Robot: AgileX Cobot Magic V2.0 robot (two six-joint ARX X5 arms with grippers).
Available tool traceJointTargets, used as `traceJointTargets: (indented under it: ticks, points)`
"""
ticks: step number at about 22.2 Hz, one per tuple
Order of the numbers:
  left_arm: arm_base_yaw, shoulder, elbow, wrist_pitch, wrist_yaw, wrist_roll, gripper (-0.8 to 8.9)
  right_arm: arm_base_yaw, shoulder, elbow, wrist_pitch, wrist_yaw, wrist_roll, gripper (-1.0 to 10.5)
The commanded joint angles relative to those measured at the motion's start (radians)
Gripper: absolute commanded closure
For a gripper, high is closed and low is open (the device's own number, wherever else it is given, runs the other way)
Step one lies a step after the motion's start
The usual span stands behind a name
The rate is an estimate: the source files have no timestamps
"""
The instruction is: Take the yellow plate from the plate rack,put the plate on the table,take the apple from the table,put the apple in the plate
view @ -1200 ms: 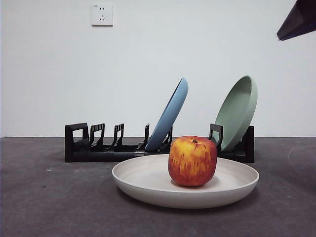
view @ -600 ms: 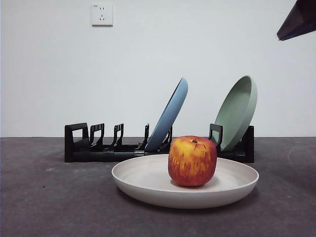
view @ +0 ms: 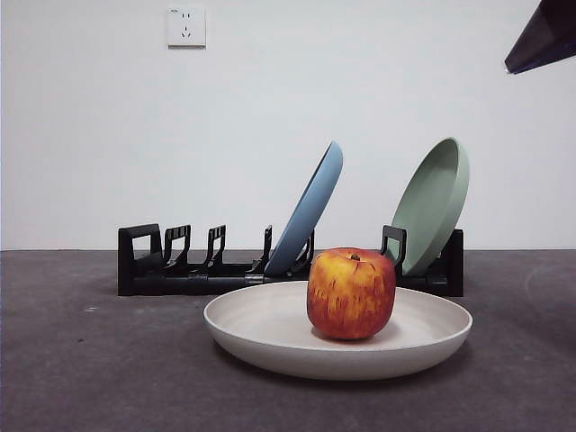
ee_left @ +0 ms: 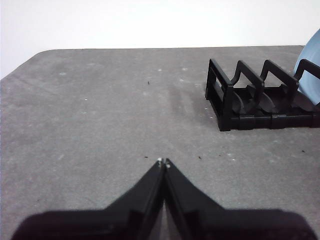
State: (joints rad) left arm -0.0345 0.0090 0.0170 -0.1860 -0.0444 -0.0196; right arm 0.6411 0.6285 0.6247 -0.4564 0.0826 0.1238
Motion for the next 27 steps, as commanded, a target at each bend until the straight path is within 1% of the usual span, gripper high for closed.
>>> traceJointTargets:
  ticks: [1, 8, 9, 11, 13, 14, 16, 18, 19, 20, 22, 27]
  points:
    - [0.003, 0.0, -0.013, 0.005, -0.003, -0.006, 8.16, 0.001, -0.001, -0.007, 0.003, 0.002, 0.01, 9.6]
    - [0.003, 0.0, -0.013, 0.005, -0.003, -0.006, 8.16, 0.001, -0.004, -0.006, 0.001, 0.002, 0.008, 9.6]
    - [0.003, 0.0, -0.013, 0.005, -0.003, -0.006, 8.16, -0.011, -0.024, -0.007, -0.002, 0.014, -0.019, 9.6]
    - [0.003, 0.0, -0.013, 0.005, -0.003, -0.006, 8.16, -0.074, -0.079, -0.007, -0.011, 0.023, -0.06, 9.6]
    - [0.003, 0.0, -0.013, 0.005, -0.003, -0.006, 8.16, -0.184, -0.139, -0.014, -0.009, 0.02, -0.062, 9.6]
    - [0.003, 0.0, -0.013, 0.005, -0.003, -0.006, 8.16, -0.259, -0.178, -0.027, 0.002, 0.003, -0.05, 9.6]
    - [0.003, 0.0, -0.013, 0.005, -0.003, -0.006, 8.16, -0.403, -0.248, -0.072, 0.045, -0.088, -0.063, 9.6]
    - [0.003, 0.0, -0.013, 0.005, -0.003, -0.006, 8.16, -0.521, -0.32, -0.146, 0.102, -0.172, -0.082, 9.6]
    - [0.003, 0.0, -0.013, 0.005, -0.003, -0.006, 8.16, -0.558, -0.353, -0.183, 0.123, -0.189, -0.083, 9.6]
    - [0.003, 0.0, -0.013, 0.005, -0.003, -0.006, 8.16, -0.588, -0.393, -0.231, 0.15, -0.188, -0.083, 9.6]
    - [0.003, 0.0, -0.013, 0.005, -0.003, -0.006, 8.16, -0.604, -0.436, -0.29, 0.191, -0.188, -0.085, 9.6]
    - [0.003, 0.0, -0.013, 0.005, -0.003, -0.006, 8.16, -0.599, -0.537, -0.452, 0.286, -0.186, -0.084, 9.6]
